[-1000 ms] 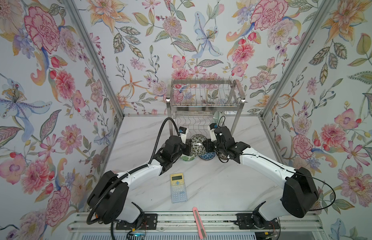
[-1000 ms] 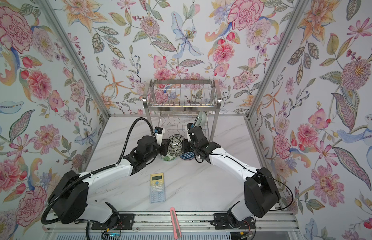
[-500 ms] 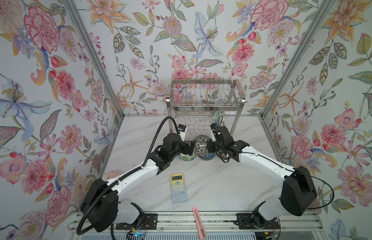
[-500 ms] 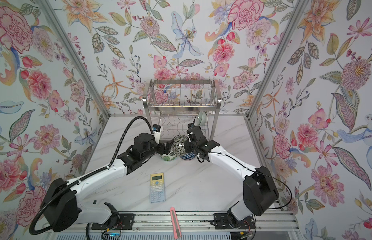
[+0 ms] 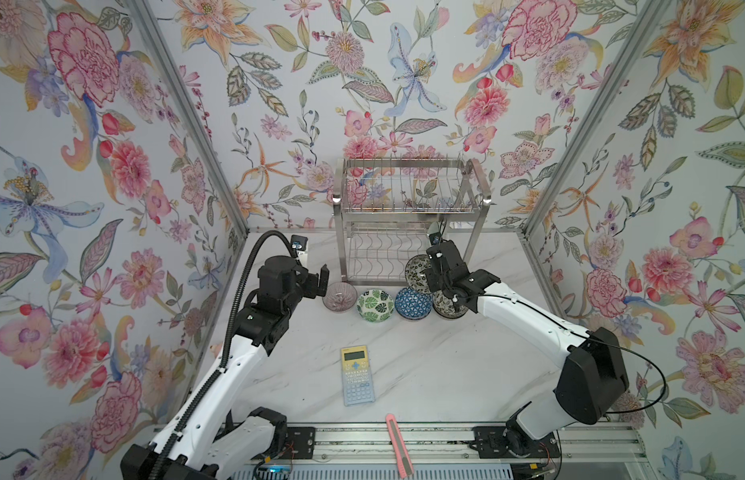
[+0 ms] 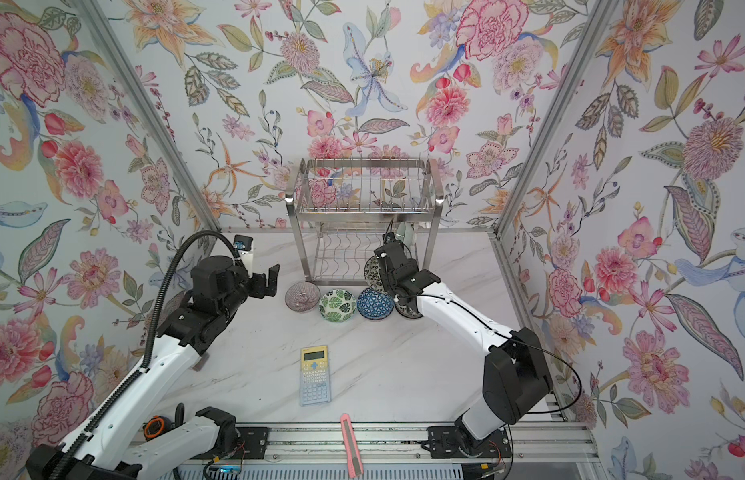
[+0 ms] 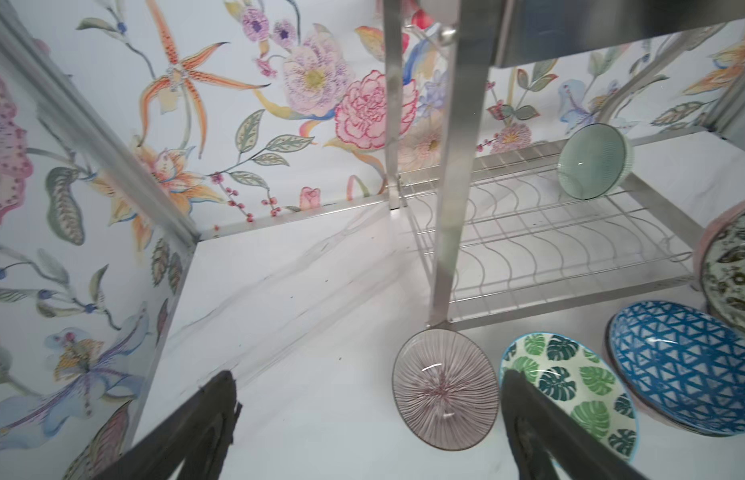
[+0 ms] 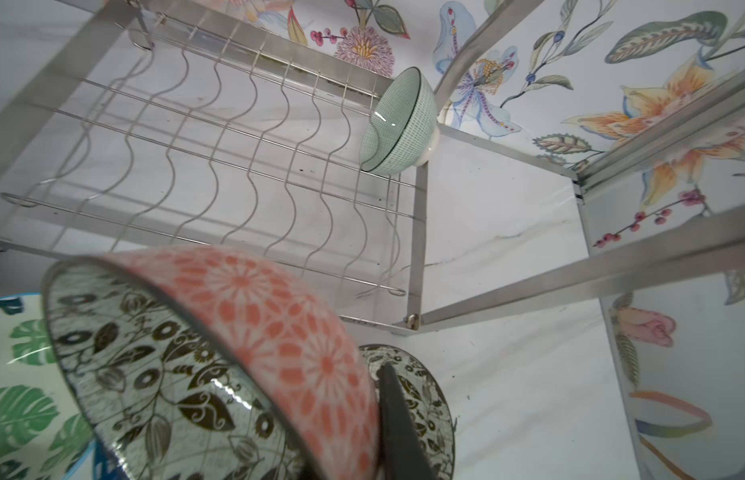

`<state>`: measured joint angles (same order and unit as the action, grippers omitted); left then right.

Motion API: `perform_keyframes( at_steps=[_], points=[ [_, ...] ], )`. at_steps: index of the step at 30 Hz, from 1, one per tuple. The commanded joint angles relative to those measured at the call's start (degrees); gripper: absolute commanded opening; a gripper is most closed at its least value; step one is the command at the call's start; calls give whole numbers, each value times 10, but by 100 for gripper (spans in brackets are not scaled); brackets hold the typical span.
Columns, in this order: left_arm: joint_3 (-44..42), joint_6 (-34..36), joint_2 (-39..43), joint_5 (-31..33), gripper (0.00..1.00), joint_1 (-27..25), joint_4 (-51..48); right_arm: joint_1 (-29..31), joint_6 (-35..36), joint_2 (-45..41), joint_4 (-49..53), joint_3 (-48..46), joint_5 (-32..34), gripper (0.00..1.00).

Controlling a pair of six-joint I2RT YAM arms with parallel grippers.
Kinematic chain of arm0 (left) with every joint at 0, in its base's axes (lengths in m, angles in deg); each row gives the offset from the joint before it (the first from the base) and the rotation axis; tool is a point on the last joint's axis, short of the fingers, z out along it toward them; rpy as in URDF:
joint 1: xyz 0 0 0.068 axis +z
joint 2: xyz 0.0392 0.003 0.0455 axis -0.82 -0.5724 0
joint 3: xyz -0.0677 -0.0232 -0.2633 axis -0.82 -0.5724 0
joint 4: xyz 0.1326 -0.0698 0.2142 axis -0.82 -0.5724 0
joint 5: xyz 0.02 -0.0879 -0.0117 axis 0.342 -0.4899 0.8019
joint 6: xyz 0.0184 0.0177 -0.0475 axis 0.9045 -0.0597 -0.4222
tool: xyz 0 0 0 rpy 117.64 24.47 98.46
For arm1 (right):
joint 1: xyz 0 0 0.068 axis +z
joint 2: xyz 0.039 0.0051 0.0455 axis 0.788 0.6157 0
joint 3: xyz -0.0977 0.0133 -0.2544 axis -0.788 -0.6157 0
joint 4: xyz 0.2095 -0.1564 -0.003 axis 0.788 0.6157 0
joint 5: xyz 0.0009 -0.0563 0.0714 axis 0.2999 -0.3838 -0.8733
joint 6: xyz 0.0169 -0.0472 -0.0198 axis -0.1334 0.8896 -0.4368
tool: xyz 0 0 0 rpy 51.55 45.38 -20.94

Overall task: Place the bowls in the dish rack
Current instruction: 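Carry the bowl with the right gripper into the rack while the left withdraws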

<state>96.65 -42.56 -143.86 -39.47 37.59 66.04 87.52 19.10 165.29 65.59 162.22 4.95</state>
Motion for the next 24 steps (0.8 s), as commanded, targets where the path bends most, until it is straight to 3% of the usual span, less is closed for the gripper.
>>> perform_keyframes(
  at_steps=[1, 9, 24],
  points=[
    [-37, 31, 12, -13, 99, 30, -7, -1, 35, 21, 11, 35, 95, 0],
    [-73, 21, 12, -67, 99, 66, 32, -6, 96, 90, 18, 96, 218, 0],
    [-80, 17, 19, -86, 99, 72, 34, -21, 168, 247, 18, 233, 331, 0]
  ],
)
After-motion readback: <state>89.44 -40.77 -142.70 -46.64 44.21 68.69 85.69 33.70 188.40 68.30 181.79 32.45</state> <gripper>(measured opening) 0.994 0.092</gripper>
